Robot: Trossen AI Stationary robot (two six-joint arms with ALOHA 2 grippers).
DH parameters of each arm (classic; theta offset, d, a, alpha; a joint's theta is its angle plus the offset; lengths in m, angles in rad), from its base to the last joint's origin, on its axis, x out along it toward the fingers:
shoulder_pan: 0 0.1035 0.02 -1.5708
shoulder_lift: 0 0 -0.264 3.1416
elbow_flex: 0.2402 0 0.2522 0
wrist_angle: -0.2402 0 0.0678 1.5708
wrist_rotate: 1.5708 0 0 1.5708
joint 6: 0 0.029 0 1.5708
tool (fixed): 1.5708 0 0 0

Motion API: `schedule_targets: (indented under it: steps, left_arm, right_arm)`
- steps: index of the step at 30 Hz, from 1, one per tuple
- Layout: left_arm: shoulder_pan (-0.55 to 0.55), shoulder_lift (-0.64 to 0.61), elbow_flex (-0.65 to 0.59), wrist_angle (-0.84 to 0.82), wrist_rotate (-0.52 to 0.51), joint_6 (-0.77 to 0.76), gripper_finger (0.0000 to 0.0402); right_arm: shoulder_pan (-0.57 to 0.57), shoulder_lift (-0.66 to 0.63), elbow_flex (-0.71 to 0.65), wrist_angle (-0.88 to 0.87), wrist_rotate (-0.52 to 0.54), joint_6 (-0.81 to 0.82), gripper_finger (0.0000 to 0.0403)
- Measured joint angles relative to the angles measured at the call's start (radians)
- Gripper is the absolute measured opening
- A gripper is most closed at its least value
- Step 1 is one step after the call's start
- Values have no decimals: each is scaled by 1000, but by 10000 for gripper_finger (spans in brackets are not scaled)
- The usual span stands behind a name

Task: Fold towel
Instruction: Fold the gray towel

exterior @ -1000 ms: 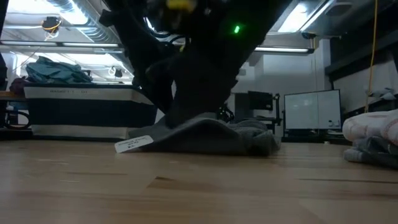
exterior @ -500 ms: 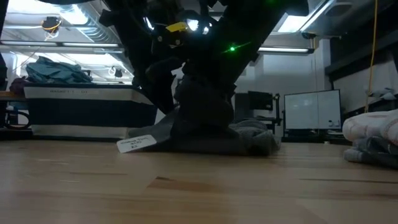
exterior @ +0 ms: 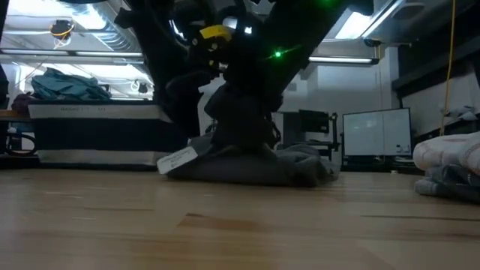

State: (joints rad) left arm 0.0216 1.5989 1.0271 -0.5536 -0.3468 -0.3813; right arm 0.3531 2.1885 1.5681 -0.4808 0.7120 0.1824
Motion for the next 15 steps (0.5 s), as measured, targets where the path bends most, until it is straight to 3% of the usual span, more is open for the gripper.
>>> schedule_targets:
  steps: [7, 15]
  left_arm:
    - [1, -64, 0, -75, -75, 3, 129]
    - [-7, -103, 0, -128, -86, 3, 129]
  right_arm:
    - [-1, -54, 0, -112, 104, 127, 9]
    - [-10, -84, 1, -287, 45, 224, 12]
